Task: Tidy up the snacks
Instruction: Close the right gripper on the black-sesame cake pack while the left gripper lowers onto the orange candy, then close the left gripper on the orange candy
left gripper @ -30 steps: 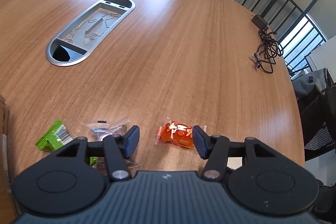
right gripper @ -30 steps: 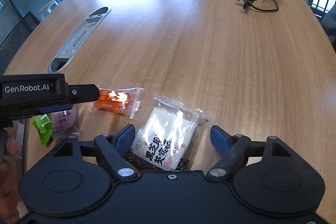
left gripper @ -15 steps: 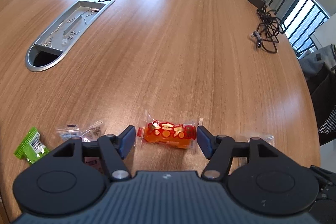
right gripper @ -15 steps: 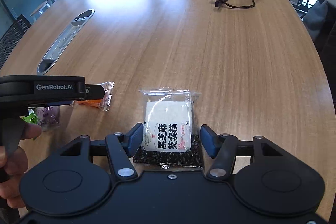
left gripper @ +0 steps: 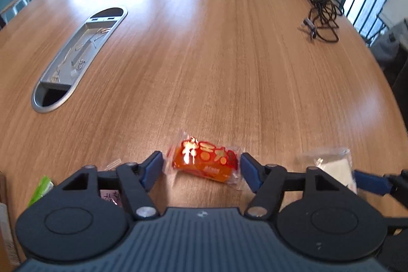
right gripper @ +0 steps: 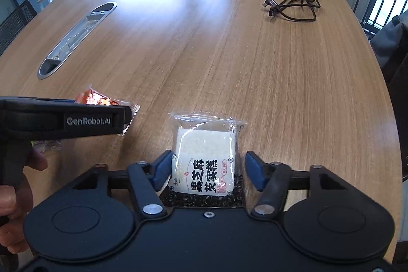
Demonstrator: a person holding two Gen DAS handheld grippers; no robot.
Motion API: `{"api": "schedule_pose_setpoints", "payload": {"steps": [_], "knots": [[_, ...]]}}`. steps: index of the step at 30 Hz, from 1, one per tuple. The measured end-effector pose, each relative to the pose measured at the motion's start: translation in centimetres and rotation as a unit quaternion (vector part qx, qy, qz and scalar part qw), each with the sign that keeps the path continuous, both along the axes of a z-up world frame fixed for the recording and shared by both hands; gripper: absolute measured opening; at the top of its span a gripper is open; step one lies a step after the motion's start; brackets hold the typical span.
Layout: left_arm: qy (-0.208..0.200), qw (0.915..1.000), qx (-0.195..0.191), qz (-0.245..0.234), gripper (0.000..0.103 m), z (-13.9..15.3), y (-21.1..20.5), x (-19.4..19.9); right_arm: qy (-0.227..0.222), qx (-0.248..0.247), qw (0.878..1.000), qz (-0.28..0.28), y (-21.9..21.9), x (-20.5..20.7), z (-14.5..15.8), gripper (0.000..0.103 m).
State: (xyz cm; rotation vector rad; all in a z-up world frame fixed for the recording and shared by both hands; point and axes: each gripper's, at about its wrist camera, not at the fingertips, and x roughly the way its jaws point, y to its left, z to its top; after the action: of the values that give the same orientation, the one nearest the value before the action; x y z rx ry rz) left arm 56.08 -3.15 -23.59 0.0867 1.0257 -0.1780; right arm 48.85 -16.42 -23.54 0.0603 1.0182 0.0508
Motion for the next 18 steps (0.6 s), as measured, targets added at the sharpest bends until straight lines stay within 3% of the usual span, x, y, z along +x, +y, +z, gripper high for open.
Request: {"api": "schedule_pose_setpoints", "payload": {"steps": [5, 18], "knots": [[0.001, 0.9998, -0.016, 0.008, 0.044, 0.3, 0.7, -0.2, 0.005, 0.004, 1.0, 0.012, -0.5, -0.1, 0.2, 0.048], [-0.011, 0.9978, -0.041, 0.051, 0.024, 2.3, 3.4, -3.7, 0.002, 0.02, 1.0, 0.024, -1.3, -3.3, 0.9, 0.046]]}}
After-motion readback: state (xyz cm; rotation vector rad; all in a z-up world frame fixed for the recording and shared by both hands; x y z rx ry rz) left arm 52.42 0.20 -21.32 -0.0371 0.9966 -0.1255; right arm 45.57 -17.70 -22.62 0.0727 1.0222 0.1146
